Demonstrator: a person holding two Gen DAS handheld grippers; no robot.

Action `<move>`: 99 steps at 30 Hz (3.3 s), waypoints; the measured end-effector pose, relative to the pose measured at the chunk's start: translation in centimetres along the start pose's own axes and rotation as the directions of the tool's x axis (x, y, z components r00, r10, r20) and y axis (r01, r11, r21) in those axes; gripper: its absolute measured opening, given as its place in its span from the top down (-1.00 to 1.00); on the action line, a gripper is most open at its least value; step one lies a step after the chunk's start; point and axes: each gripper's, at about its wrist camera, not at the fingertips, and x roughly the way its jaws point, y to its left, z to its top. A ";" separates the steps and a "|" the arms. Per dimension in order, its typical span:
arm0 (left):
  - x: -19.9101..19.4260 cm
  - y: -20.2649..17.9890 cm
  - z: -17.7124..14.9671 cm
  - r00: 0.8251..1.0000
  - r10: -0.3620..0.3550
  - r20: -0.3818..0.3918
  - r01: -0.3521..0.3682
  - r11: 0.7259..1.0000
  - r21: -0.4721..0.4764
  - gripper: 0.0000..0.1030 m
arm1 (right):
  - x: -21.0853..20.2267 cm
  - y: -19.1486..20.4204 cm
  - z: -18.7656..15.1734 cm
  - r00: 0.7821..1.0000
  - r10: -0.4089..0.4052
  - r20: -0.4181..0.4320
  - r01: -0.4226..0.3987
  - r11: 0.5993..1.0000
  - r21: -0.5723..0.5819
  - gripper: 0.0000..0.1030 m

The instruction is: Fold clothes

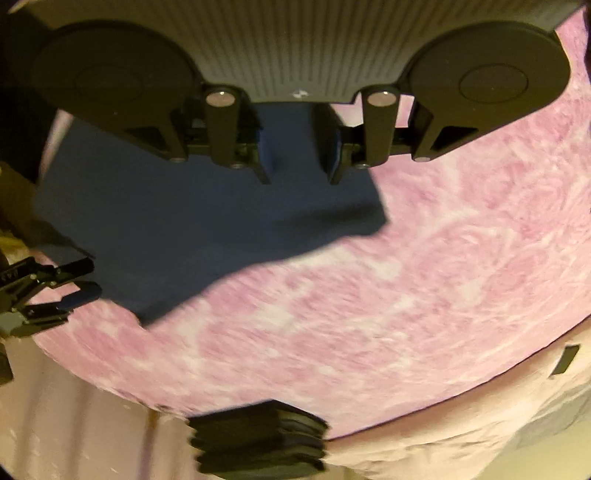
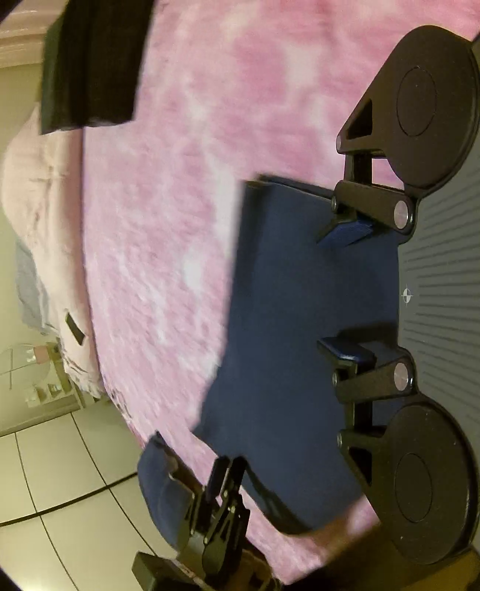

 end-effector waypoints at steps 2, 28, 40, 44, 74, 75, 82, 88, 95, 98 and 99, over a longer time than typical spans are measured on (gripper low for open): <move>1.2 1.2 0.5 1.000 0.024 -0.016 -0.025 1.000 -0.013 0.47 | 1.6 -0.8 1.5 1.000 0.008 -0.007 -0.008 1.000 0.000 -0.12; 0.8 1.9 1.3 0.996 -0.078 0.035 0.080 0.996 -0.050 0.46 | 4.4 4.4 5.3 0.994 0.096 -0.041 -0.100 0.989 -0.110 -0.13; 5.9 2.5 2.1 0.994 -0.099 -0.044 0.096 0.994 -0.050 0.38 | 10.1 0.3 6.1 0.991 0.029 -0.133 -0.035 0.999 -0.041 -0.12; 6.4 2.4 2.7 0.995 -0.087 -0.048 0.085 0.996 -0.032 0.38 | 8.5 -1.8 5.9 0.991 -0.078 -0.113 0.072 0.995 -0.062 -0.13; -5.8 -3.6 -4.5 0.999 0.004 0.037 -0.004 1.000 0.006 0.46 | -5.3 7.9 -3.4 1.000 0.004 0.023 0.001 0.979 -0.206 -0.13; -5.5 -3.9 -5.1 1.000 0.007 0.023 -0.008 1.000 0.015 0.46 | -4.6 8.3 -3.5 1.000 0.006 0.010 -0.004 0.977 -0.214 -0.13; -5.9 -4.4 -6.4 0.999 0.027 0.042 -0.028 0.999 0.019 0.46 | -1.6 9.2 -3.4 0.998 -0.012 -0.057 -0.001 0.971 -0.237 -0.13; -6.1 -4.6 -7.2 1.000 -0.026 0.006 0.026 0.999 0.021 0.47 | -0.5 10.0 -2.1 0.997 -0.001 -0.082 -0.022 0.962 -0.273 -0.13; -5.8 -4.1 -7.7 0.999 -0.046 0.024 0.047 0.999 -0.025 0.47 | 3.0 12.0 2.3 0.994 0.051 -0.092 -0.080 0.935 -0.344 -0.12; -5.8 -4.0 -7.8 0.998 -0.055 0.023 0.056 0.998 -0.039 0.47 | 6.1 13.3 4.9 0.989 0.099 -0.111 -0.133 0.923 -0.361 -0.12; -5.8 -4.0 -7.9 0.998 -0.057 0.023 0.058 0.997 -0.043 0.47 | 7.4 13.7 5.7 0.986 0.116 -0.120 -0.152 0.922 -0.356 -0.11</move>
